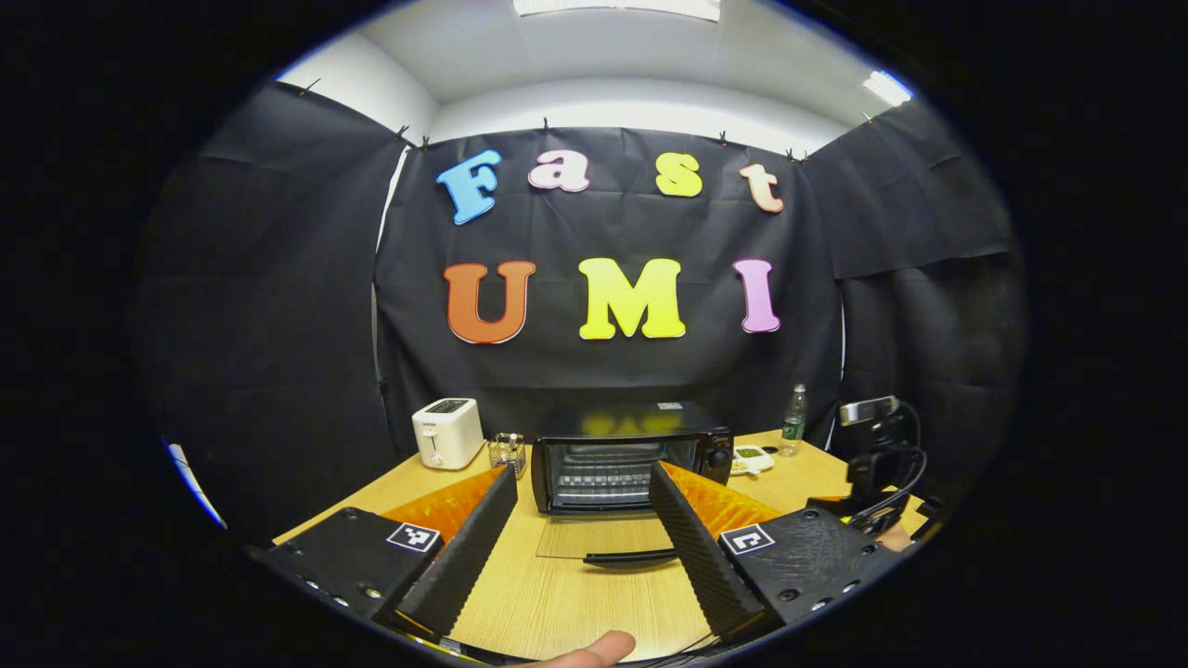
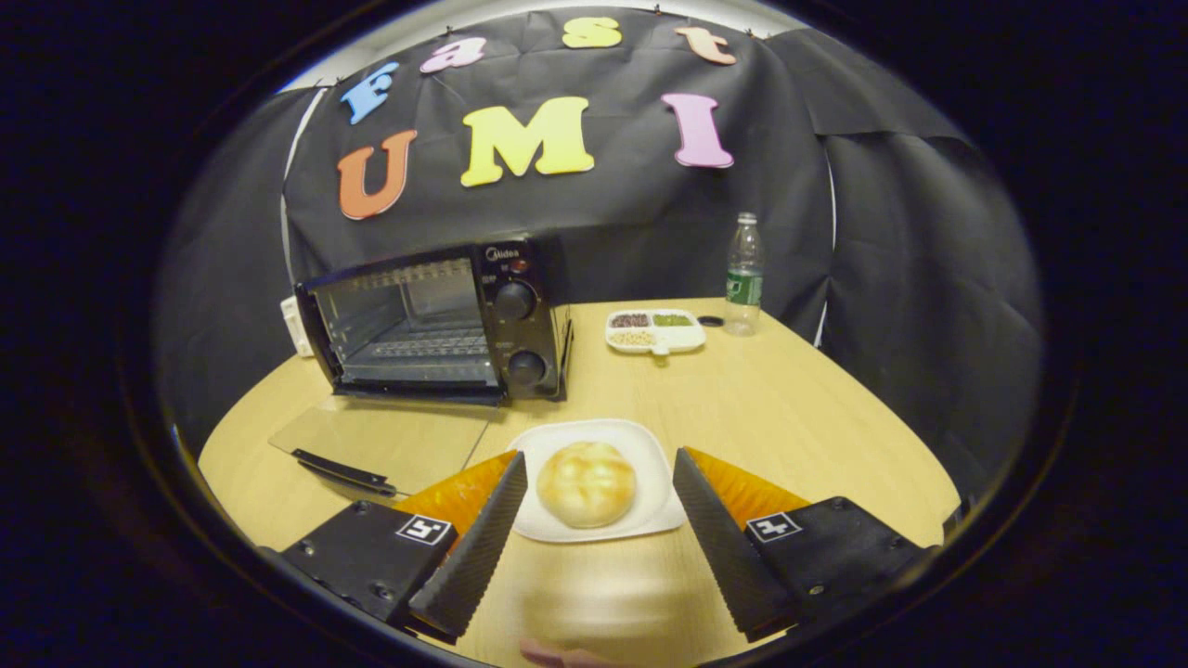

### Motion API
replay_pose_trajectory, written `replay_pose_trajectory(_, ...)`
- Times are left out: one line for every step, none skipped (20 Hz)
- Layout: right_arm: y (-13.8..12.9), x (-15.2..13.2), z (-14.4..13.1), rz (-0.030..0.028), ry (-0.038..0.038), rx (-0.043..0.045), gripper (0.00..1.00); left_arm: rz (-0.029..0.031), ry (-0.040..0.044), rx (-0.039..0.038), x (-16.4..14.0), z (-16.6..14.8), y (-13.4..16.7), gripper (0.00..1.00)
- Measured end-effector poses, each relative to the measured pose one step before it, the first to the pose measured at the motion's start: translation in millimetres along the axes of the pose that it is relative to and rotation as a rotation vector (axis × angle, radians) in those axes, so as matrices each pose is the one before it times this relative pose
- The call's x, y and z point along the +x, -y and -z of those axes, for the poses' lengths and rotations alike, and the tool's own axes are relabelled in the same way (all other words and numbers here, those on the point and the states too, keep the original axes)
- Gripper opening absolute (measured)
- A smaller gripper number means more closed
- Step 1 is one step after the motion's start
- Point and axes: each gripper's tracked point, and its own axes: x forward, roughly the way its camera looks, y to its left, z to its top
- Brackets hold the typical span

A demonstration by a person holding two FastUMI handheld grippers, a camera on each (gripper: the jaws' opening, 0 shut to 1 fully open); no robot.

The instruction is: Open the electric oven with the left hand, put the food in, and close the electric oven.

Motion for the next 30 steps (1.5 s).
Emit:
replay_pose_trajectory(-1.50,5.52,3.91,-0.00344,-0.01175,-0.00161,0.97,0.00758,0.01180,0.00259,-7.62,-3.52,1.93,0.94)
replay_pose_trajectory(-1.49,5.24,3.21,-0.00662,-0.01518,0.00589,0.97,0.00516,0.01292,0.00123,-4.96,-2.39,0.45,0.94)
replay_pose_trajectory(-1.70,5.86,3.67,-0.00871,-0.01637,0.00823,0.97,0.00386,0.00908,-0.00031,-4.63,-1.59,-1.38,0.94)
replay_pose_trajectory(0.20,5.45,2.43,-0.00021,-0.01483,0.00616,0.97,0.00319,0.00905,0.00255,-3.50,-0.87,-1.24,0.95)
replay_pose_trajectory(1.39,4.81,3.98,0.00187,-0.01219,0.00092,0.97,-0.00583,0.01172,0.00162,-2.11,-2.02,-3.56,0.95)
replay_pose_trajectory(2.44,4.99,4.08,0.01329,-0.01659,-0.00531,0.97,-0.01308,0.00685,-0.00142,-0.78,-1.61,-5.25,0.95)
replay_pose_trajectory(-0.55,3.66,3.73,-0.00123,-0.01230,-0.00291,0.97,-0.01065,-0.00760,-0.00062,-0.46,2.39,-4.30,0.95)
replay_pose_trajectory(-3.10,4.03,1.43,-0.01061,-0.00830,0.00514,0.98,-0.00577,-0.00447,-0.00174,-1.15,3.34,-3.71,0.95)
replay_pose_trajectory(2.57,3.64,5.58,0.00649,-0.02285,-0.00096,0.98,-0.00135,-0.00201,-0.00148,-0.45,0.93,-1.60,0.95)
replay_pose_trajectory(-0.13,2.60,3.14,0.00191,-0.01933,0.00369,0.99,0.00196,-0.00171,0.00037,-0.09,1.10,-0.34,0.95)
replay_pose_trajectory(-4.30,2.60,2.14,-0.01334,-0.00630,0.00742,0.99,-0.00025,-0.00118,-0.00032,-0.23,0.18,-1.30,0.95)
replay_pose_trajectory(-1.58,1.10,-0.96,-0.00380,0.00337,0.00334,0.99,-0.00202,0.00179,-0.00250,-0.55,0.03,-1.97,0.95)
replay_pose_trajectory(3.11,-0.53,0.39,0.00890,0.00142,0.00032,0.97,0.00007,-0.00011,-0.00236,-0.85,-0.30,-1.12,0.95)
replay_pose_trajectory(-1.60,-1.48,0.07,-0.00108,0.00385,0.00688,0.95,-0.00001,-0.00132,-0.00134,1.93,2.28,-1.41,0.95)
replay_pose_trajectory(-0.32,0.39,-0.24,0.00025,0.00124,0.00653,0.93,-0.00508,-0.00207,-0.00307,-0.43,0.78,-1.91,0.95)
replay_pose_trajectory(0.74,0.20,0.39,0.00046,0.00158,0.00852,0.91,-0.00264,-0.00053,-0.00170,-1.17,0.85,-2.50,0.95)
replay_pose_trajectory(-0.62,-1.20,-1.45,-0.00252,0.00443,0.00604,0.89,-0.00158,0.00172,-0.00043,-0.30,0.47,-1.19,0.95)
replay_pose_trajectory(-0.69,-1.93,-0.80,-0.00380,0.00601,0.00369,0.88,-0.00025,0.00288,0.00080,-0.90,-0.28,-0.15,0.95)
replay_pose_trajectory(-1.69,-3.80,-3.35,-0.00672,0.01103,0.00381,0.88,-0.00004,0.00179,0.00009,-1.64,0.15,-0.77,0.95)
replay_pose_trajectory(-2.63,-6.04,-2.48,-0.00781,0.01473,0.00422,0.88,0.00147,0.00118,0.00109,1.42,1.40,0.40,0.95)
replay_pose_trajectory(-3.41,-7.43,-3.86,-0.00879,0.01582,0.00638,0.88,-0.00154,-0.00133,-0.00021,-0.80,0.95,-1.13,0.95)
replay_pose_trajectory(-5.77,-7.04,-4.98,-0.01429,0.01810,0.00999,0.88,0.00142,0.00055,0.00028,-0.13,0.64,-0.35,0.95)
replay_pose_trajectory(-7.24,-6.26,-5.65,-0.02001,0.02047,0.01408,0.88,0.00361,0.00134,-0.00009,0.32,0.40,0.29,0.95)
replay_pose_trajectory(-7.30,-5.52,-6.34,-0.01984,0.01859,0.01686,0.88,-0.00014,-0.00102,-0.00104,0.97,-0.34,-0.32,0.95)
replay_pose_trajectory(-7.39,-4.29,-4.81,-0.01787,0.01634,0.02024,0.88,-0.00102,-0.00107,-0.00104,-0.60,0.97,-0.64,0.95)
replay_pose_trajectory(-8.72,-3.79,-3.54,-0.01844,0.01041,0.02244,0.87,0.00105,-0.00178,-0.00005,0.12,0.41,0.39,0.95)
replay_pose_trajectory(-11.38,-2.95,-2.37,-0.02746,0.00963,0.02312,0.87,-0.00113,-0.00236,-0.00026,-0.23,1.10,0.77,0.95)
replay_pose_trajectory(-11.60,-2.33,-2.75,-0.02739,0.01289,0.01907,0.87,0.00212,-0.00347,-0.00013,0.22,1.20,0.07,0.95)
replay_pose_trajectory(-12.19,-0.87,-4.52,-0.02709,0.01793,0.01527,0.87,0.00401,-0.00402,0.00100,-0.65,1.16,1.51,0.95)
replay_pose_trajectory(-12.15,0.08,-3.20,-0.02828,0.01658,0.01418,0.87,0.00090,-0.00234,0.00347,0.89,0.91,-0.32,0.95)
